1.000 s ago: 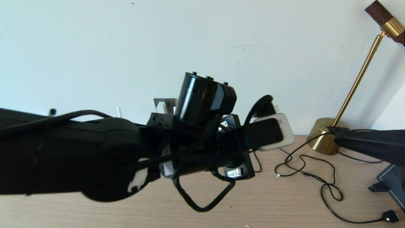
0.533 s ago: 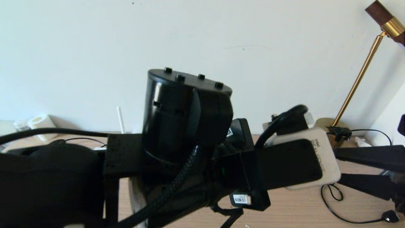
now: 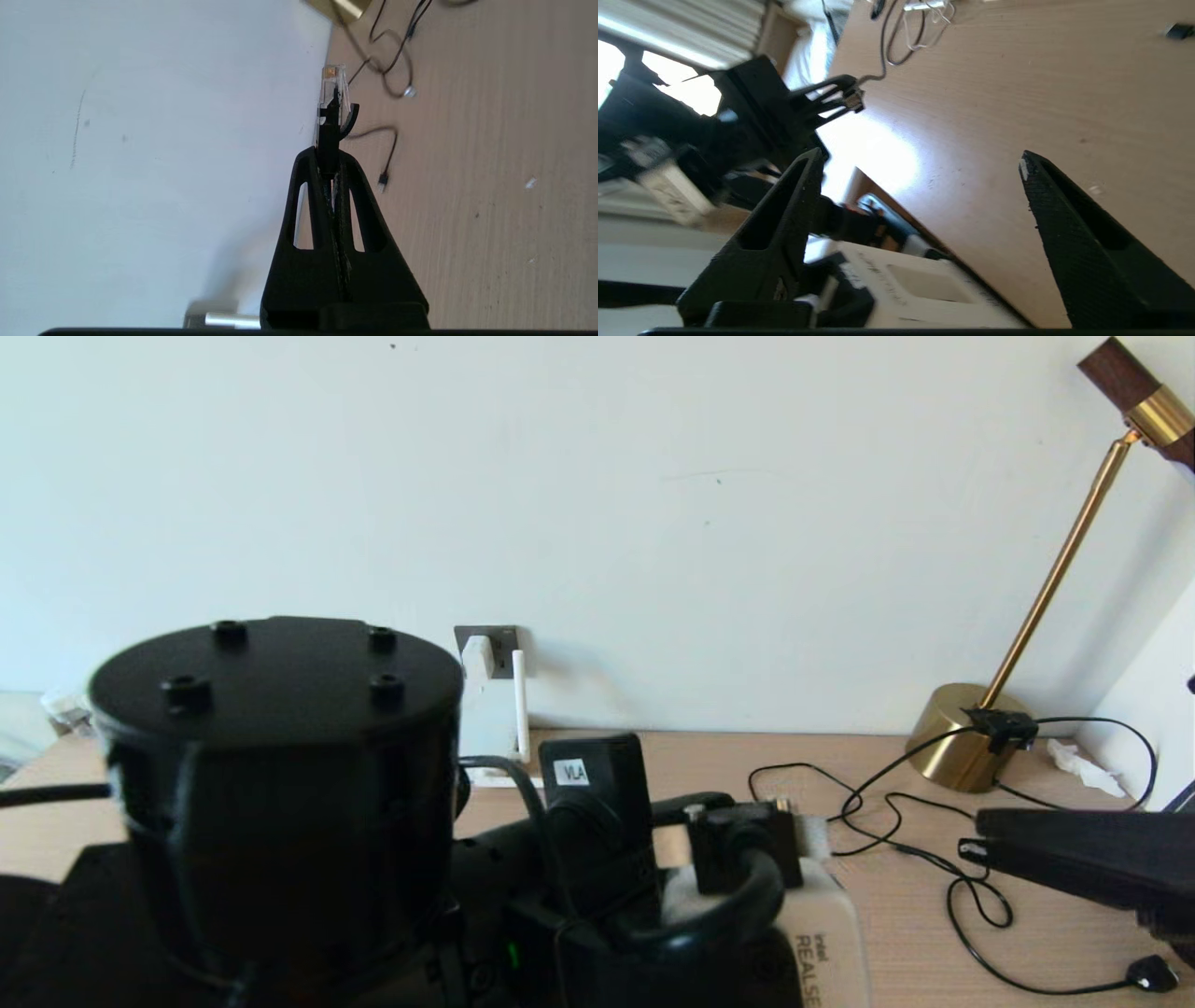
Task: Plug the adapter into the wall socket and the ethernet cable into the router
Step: Plug cable into router interface
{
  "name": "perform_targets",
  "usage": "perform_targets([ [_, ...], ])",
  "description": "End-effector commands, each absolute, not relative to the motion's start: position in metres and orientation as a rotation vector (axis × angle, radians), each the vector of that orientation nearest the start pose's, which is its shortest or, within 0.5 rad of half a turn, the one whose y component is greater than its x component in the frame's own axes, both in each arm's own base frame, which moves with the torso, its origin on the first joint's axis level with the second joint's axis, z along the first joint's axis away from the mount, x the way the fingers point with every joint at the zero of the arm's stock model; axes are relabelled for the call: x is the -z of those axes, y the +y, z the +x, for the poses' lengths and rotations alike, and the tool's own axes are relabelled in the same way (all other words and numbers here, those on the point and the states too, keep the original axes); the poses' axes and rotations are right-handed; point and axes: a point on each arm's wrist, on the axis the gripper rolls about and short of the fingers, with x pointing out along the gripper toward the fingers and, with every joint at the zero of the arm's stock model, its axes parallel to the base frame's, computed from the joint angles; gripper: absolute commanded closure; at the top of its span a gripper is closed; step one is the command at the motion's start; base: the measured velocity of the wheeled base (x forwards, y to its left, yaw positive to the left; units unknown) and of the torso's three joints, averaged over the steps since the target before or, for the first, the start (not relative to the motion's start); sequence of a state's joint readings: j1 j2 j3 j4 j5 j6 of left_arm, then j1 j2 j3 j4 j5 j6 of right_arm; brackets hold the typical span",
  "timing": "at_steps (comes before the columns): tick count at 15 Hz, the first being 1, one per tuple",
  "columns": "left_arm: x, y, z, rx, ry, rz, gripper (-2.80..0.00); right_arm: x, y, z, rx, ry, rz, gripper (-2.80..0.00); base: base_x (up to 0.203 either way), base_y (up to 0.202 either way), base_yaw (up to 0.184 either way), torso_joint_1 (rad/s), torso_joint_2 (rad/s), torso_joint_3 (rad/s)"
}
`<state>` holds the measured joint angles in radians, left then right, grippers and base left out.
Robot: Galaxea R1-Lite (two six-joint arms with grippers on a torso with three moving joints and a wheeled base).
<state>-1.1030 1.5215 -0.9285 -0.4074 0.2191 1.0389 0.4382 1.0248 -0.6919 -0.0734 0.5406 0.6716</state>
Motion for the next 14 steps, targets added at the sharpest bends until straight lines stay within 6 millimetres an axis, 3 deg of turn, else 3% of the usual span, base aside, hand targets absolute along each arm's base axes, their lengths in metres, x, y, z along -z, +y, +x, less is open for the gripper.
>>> perform_targets([
  [1,-0.246,-0.243,0.124,0.927,-0.349,1.079,0.0,-0.239,0.069,0.118,-0.86,0.585,0.553,-2.8,0.0,0.0,0.0,0.0,0.0,0.0],
  [11,-0.23,-0.309,0.138,1.023,-0.411,1.139,0.0,-0.239,0.067,0.111,-0.984,0.486,0.399,-2.8,0.0,0.0,0.0,0.0,0.0,0.0],
  [14,-0.228,-0.32,0.139,1.04,-0.428,1.134,0.0,-0.236,0.067,0.111,-0.98,0.492,0.397,-2.8,0.0,0.0,0.0,0.0,0.0,0.0],
])
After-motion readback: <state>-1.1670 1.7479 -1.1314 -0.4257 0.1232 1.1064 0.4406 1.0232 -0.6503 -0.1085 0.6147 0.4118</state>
